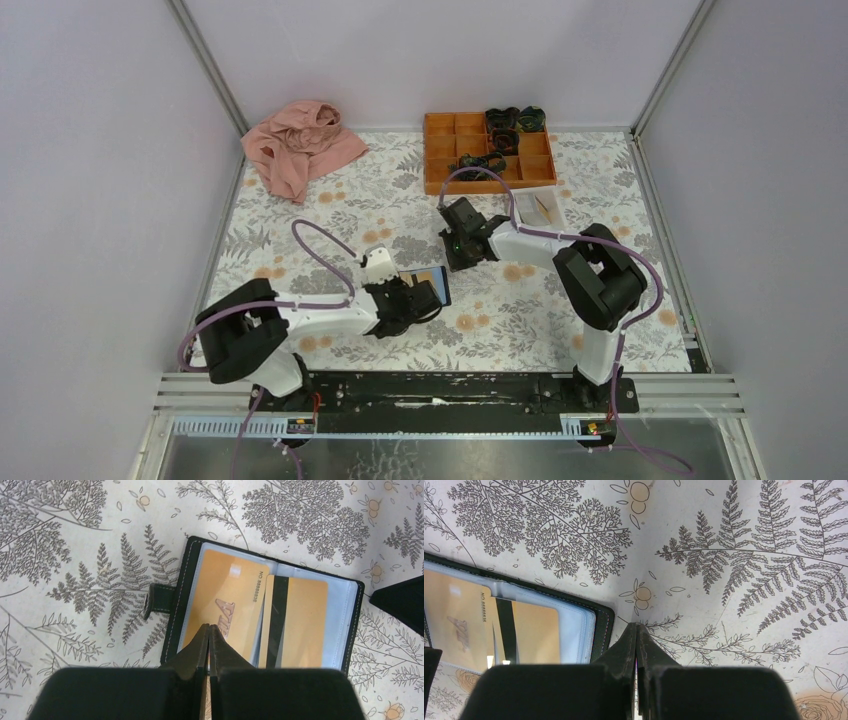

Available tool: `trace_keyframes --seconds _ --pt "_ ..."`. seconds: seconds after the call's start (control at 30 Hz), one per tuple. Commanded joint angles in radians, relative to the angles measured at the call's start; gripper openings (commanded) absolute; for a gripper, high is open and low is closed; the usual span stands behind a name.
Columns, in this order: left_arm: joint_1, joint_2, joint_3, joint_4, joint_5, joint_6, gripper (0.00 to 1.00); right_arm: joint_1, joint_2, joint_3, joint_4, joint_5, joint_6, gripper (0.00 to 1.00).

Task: Put the credit cards into the card holder
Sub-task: Insert the credit card into the card holder.

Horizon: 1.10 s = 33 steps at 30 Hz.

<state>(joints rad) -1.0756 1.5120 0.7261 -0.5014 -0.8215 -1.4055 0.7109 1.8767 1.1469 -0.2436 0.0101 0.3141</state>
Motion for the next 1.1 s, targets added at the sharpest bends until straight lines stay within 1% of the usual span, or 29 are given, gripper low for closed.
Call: trace_keyframes --seconds 0.0,0.27,1.07 --pt "0.024 0.021 0.030 0.099 -0.006 0.099 0.04 0.015 0.062 -0.071 -0.078 -0.001 0.013 0.00" --pt "0.043 0.053 0.053 0.173 0.029 0.176 0.04 0.017 0.066 -0.078 -0.068 -0.009 0.017 0.00" --pt "0.065 0.129 0.058 0.232 0.091 0.195 0.04 0.017 0.068 -0.081 -0.065 -0.011 0.015 0.00"
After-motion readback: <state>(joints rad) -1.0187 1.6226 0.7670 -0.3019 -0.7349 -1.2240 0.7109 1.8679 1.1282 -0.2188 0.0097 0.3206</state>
